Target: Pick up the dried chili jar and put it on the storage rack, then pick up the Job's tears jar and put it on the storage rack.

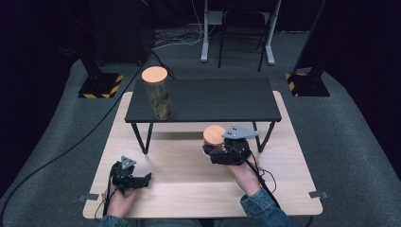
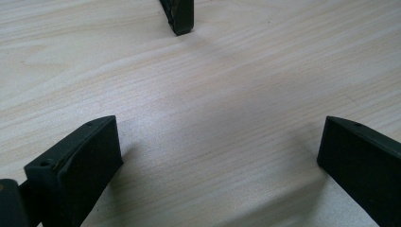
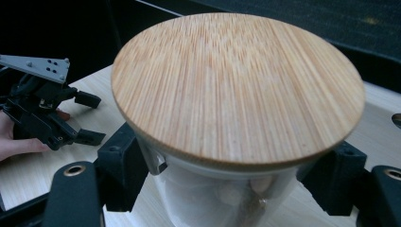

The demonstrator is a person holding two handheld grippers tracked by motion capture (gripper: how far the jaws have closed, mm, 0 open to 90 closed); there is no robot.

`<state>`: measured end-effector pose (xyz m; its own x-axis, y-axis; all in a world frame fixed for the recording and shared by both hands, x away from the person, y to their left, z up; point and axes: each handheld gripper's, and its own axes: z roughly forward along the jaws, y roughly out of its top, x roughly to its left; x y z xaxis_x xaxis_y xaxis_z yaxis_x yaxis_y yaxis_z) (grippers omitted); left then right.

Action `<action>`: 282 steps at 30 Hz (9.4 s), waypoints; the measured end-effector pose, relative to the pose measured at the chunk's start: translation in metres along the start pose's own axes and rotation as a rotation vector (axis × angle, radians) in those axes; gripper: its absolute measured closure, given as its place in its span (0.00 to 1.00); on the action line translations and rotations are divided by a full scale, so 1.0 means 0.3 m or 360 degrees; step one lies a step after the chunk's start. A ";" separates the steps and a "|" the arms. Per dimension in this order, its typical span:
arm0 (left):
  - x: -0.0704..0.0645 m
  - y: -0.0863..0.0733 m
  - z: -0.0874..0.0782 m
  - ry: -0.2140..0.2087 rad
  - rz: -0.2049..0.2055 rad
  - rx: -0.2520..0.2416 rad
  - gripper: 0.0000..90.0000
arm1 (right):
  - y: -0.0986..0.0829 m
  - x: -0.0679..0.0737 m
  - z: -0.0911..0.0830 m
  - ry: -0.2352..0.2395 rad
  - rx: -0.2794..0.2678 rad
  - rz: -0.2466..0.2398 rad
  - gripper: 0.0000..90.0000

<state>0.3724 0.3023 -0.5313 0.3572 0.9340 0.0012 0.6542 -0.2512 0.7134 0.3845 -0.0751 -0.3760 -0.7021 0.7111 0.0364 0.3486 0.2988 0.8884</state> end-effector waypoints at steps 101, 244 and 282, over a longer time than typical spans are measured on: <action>0.000 0.000 0.000 0.0000 0.0000 0.0000 0.00 | 0.351 -0.161 0.147 -0.0125 -0.0009 0.0008 0.27; 0.000 0.001 0.001 0.0001 0.0003 0.0004 0.00 | -0.300 -0.208 -0.144 -0.0262 -0.0157 0.0273 0.06; 0.000 0.001 0.001 0.0001 0.0004 0.0004 0.00 | -0.515 -0.180 -0.156 -0.0302 -0.0098 0.0290 0.05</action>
<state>0.3728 0.3020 -0.5312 0.3583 0.9336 0.0035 0.6550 -0.2541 0.7116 0.3396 -0.1895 -0.4938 -0.5002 0.8580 0.1169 0.4159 0.1196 0.9015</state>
